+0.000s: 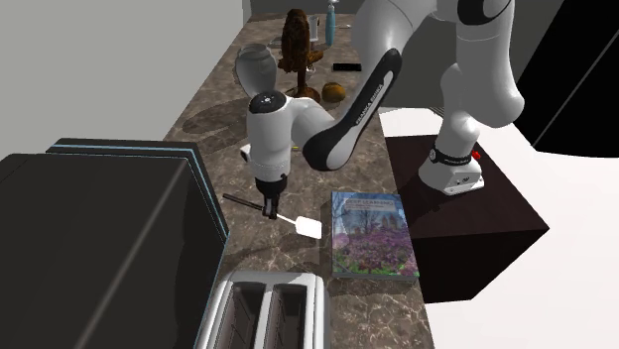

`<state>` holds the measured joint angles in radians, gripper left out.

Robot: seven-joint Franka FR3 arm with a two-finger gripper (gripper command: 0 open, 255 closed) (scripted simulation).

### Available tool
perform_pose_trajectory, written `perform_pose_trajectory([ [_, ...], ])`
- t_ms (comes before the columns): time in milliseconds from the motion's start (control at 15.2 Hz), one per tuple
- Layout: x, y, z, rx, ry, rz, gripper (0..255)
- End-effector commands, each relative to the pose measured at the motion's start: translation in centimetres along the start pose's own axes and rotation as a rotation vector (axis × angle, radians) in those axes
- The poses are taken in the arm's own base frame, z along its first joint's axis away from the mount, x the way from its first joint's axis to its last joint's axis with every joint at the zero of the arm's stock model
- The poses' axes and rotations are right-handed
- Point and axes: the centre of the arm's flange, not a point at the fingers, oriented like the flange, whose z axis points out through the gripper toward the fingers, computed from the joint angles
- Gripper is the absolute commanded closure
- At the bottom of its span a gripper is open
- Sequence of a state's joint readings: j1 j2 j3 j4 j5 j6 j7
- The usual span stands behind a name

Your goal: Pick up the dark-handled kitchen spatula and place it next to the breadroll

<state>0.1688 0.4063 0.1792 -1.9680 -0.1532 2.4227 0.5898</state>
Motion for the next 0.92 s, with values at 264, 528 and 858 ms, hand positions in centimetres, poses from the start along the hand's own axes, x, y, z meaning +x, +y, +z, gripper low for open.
perform_pose_trajectory([
  [264,0.2,-0.1,-3.3,0.000,0.000,0.000,255],
  [528,0.4,-0.1,-5.4,0.000,0.000,0.000,255],
  [858,0.5,-0.1,-8.0,0.000,0.000,0.000,255],
])
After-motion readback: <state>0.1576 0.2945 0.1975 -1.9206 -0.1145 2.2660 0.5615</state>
